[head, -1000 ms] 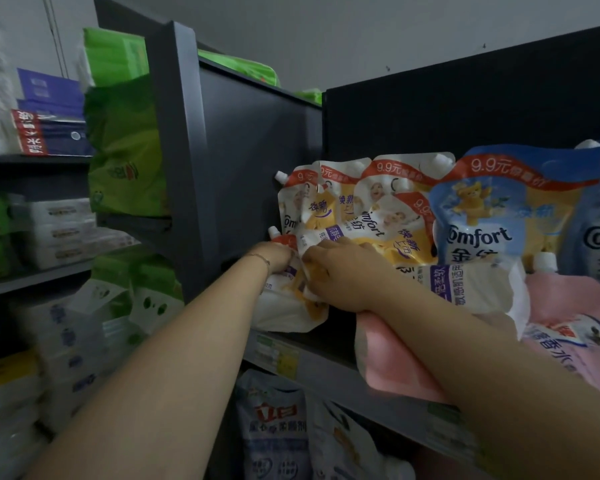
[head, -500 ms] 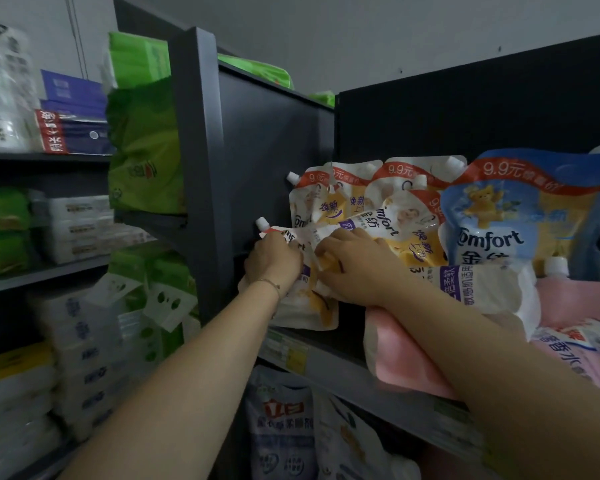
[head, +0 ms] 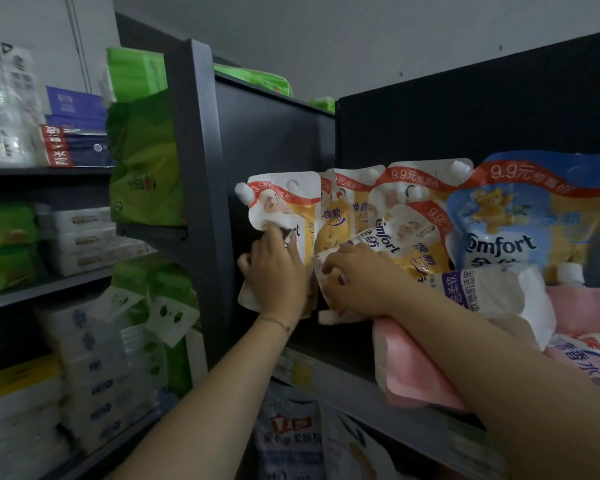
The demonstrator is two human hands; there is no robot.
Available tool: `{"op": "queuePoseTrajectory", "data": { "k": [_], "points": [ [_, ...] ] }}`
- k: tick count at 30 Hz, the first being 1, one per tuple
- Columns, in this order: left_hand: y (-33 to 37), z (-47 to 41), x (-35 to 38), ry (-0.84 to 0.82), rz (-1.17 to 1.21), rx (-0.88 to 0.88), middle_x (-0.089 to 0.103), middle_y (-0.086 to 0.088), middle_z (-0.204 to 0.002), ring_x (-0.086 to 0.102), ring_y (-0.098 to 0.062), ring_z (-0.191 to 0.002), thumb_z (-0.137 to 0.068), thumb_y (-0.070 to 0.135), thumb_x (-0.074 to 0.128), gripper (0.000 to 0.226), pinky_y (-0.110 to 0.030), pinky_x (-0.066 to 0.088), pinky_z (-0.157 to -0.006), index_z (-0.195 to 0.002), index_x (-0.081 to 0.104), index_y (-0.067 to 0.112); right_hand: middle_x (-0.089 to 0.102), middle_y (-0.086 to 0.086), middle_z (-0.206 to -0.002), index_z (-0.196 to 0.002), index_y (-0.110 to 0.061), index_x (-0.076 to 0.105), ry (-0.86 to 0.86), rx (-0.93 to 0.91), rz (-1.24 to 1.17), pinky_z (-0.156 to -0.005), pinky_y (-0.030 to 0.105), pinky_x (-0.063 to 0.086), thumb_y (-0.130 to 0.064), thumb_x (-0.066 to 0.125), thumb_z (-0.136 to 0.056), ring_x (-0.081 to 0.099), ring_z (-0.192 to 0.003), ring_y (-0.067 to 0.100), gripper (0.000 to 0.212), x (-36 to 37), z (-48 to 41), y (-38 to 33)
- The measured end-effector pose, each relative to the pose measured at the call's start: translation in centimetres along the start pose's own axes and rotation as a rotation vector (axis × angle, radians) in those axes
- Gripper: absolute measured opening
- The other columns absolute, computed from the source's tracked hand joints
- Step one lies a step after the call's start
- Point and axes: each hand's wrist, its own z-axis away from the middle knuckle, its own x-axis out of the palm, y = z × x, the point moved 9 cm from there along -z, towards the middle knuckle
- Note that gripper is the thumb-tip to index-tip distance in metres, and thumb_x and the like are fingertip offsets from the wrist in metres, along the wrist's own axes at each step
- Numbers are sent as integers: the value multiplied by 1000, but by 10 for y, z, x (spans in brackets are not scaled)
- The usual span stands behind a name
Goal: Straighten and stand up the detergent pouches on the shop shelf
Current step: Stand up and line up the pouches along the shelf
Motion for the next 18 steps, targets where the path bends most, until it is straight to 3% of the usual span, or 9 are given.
{"op": "queuePoseTrajectory", "data": {
  "k": [3, 10, 18],
  "points": [
    [10, 16, 1, -4, -44, 81, 65, -7, -92, 60, -27, -88, -92, 20, 54, 12, -43, 38, -83, -99, 56, 11, 50, 5, -126, -121, -20, 60, 7, -5, 5, -100, 46, 35, -34, 46, -96, 41, -121, 26, 32, -1, 2, -1],
    [12, 47, -11, -126, -50, 136, 58, -8, -111, 52, -25, -101, -88, 22, 64, 33, -38, 33, -79, -116, 49, 12, 51, 4, -122, -116, -22, 62, 4, -27, -5, -96, 43, 36, -33, 49, -93, 42, -119, 24, 28, -1, 5, -6],
    [1, 52, -11, -413, 24, 106, 40, -3, -139, 33, -22, -128, -86, 19, 67, 66, -44, 31, -101, -141, 30, 16, 53, 6, -126, -118, -16, 60, 56, -2, 38, -100, 44, 33, -34, 44, -96, 42, -122, 26, 33, -10, 10, -6]
  ]
}}
